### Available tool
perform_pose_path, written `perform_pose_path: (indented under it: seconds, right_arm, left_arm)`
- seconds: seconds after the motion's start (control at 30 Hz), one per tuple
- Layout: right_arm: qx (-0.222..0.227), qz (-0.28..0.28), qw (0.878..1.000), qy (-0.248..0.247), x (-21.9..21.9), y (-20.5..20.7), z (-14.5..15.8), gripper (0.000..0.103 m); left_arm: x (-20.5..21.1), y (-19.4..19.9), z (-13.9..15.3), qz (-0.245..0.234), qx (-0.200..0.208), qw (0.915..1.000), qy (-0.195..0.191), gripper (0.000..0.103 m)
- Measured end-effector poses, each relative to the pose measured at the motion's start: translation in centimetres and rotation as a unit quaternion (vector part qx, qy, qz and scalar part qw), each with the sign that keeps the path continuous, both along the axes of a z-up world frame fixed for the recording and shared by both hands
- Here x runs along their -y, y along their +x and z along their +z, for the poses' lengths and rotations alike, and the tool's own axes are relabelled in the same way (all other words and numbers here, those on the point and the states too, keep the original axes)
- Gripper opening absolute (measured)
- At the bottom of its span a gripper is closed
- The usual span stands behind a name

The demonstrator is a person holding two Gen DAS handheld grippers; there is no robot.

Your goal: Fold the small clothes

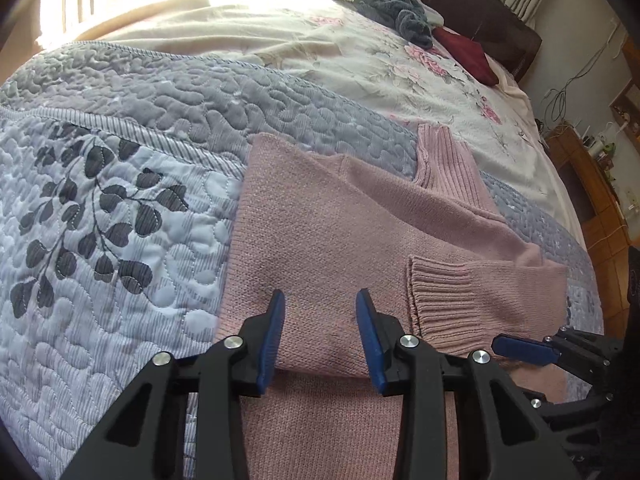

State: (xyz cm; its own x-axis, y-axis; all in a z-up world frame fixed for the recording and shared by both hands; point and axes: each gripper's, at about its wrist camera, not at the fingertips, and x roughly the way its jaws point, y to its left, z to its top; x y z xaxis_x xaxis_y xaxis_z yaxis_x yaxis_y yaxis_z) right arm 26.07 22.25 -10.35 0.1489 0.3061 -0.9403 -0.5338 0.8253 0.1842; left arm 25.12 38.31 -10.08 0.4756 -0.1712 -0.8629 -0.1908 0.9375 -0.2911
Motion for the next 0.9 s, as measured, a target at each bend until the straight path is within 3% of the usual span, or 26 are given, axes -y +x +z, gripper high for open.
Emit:
perform_pose_path:
  seconds: [0.13, 0.2, 0.23, 0.4, 0.6, 0.77, 0.9]
  right_arm:
    - [0.007, 0.006, 0.999, -0.038, -1.8, 0.7, -1.9, 0.046]
    - [0.012, 0.002, 0.999, -0.046, -1.3, 1.2, -2.0, 0.012]
    - [0.010, -0.004, 0.999, -0.039, -0.8, 1.5, -1.9, 0.007]
    - [-0.010, -0.071, 0.996, 0.058, 4.4, 2.3, 0.8, 0.004]
    - [0.001, -0.161, 0.976, 0.144, 13.4, 1.8, 5.0, 0.005]
    - [0.012, -0.220, 0.964, 0.150, 19.6, 1.2, 5.7, 0.005]
    - [0.012, -0.272, 0.953, 0.135, 24.1, 0.9, 4.4, 0.005]
  left_arm:
    - [-0.5, 0.0, -1.4, 0.008, -0.008, 0.9999, -0.012, 0.037]
    - [-0.5, -0.1, -1.5, 0.008, -0.008, 0.9999, -0.012, 0.037]
    - [-0.5, -0.1, -1.5, 0.005, -0.008, 0.9999, -0.008, 0.037]
    - [-0.1, -0.1, -1.6, -0.002, -0.007, 1.0000, 0.006, 0.037]
    - [-0.1, 0.0, -1.7, 0.001, -0.008, 0.9999, 0.010, 0.037]
    - [0.3, 0.1, -1.7, 0.001, -0.008, 0.9997, 0.022, 0.038]
    - [0.4, 0.1, -1.8, 0.000, -0.007, 0.9997, 0.025, 0.038]
